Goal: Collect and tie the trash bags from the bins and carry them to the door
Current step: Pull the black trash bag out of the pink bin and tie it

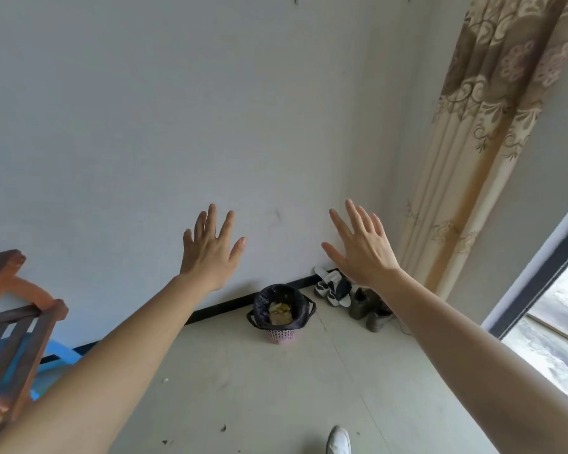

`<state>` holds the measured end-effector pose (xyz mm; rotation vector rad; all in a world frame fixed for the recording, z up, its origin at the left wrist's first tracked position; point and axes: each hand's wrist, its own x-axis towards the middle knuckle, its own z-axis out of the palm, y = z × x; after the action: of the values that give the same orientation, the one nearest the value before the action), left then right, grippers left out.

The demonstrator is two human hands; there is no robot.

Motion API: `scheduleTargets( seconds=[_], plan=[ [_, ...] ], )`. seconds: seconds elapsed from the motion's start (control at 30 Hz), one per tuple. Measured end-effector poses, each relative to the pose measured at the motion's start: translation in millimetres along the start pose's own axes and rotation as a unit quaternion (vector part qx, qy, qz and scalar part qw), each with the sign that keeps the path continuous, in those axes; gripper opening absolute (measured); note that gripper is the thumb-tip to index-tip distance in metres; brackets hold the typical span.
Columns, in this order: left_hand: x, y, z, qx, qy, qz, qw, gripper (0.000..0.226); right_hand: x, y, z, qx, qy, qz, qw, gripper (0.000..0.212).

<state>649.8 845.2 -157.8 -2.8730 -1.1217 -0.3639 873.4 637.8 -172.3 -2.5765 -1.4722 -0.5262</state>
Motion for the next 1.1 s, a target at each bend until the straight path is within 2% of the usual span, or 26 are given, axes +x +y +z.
scheduleTargets(
  seconds=[0.2,0.27,0.4,0.57,0.63,0.73,0.87,0.93,1.0,1.1],
  plan=[
    [141.1,4.3,117.7,-0.012,-0.078,-0.017,0.997,0.066,118.6,51.5,138.4,0.02,-0.084,0.007,0.996,0.077],
    [192.7,8.4,148.8,-0.044,-0.108,-0.047,0.992,0.066,163.6,71.2,180.8,0.041,-0.116,0.016,0.992,0.078],
    [277.7,13.2,211.6,-0.108,-0.183,-0.111,0.971,0.067,247.7,108.5,257.4,0.075,-0.177,0.024,0.981,0.079],
    [334.1,7.3,299.9,-0.153,-0.254,-0.165,0.941,0.065,304.8,124.7,364.0,0.115,-0.274,0.073,0.952,0.078],
    [349.1,-5.3,346.1,-0.21,-0.275,-0.213,0.914,0.066,313.9,122.6,413.3,0.13,-0.308,0.084,0.939,0.078],
    [366.1,-32.1,431.5,-0.276,-0.288,-0.285,0.872,0.083,314.4,114.5,490.3,0.146,-0.357,0.114,0.916,0.082],
    [361.9,-61.1,578.2,-0.279,-0.315,-0.331,0.845,0.06,285.1,93.4,613.2,0.225,-0.417,0.203,0.857,0.084],
    [349.7,-69.8,656.2,-0.288,-0.342,-0.366,0.816,0.054,263.0,80.7,684.2,0.257,-0.443,0.26,0.819,0.089],
    [335.2,-77.9,728.9,-0.321,-0.351,-0.431,0.767,0.052,238.2,67.1,751.5,0.261,-0.471,0.309,0.784,0.1],
    [313.4,-93.5,822.2,-0.352,-0.319,-0.578,0.663,0.07,204.0,45.4,832.9,0.325,-0.469,0.419,0.706,0.12]
  ],
)
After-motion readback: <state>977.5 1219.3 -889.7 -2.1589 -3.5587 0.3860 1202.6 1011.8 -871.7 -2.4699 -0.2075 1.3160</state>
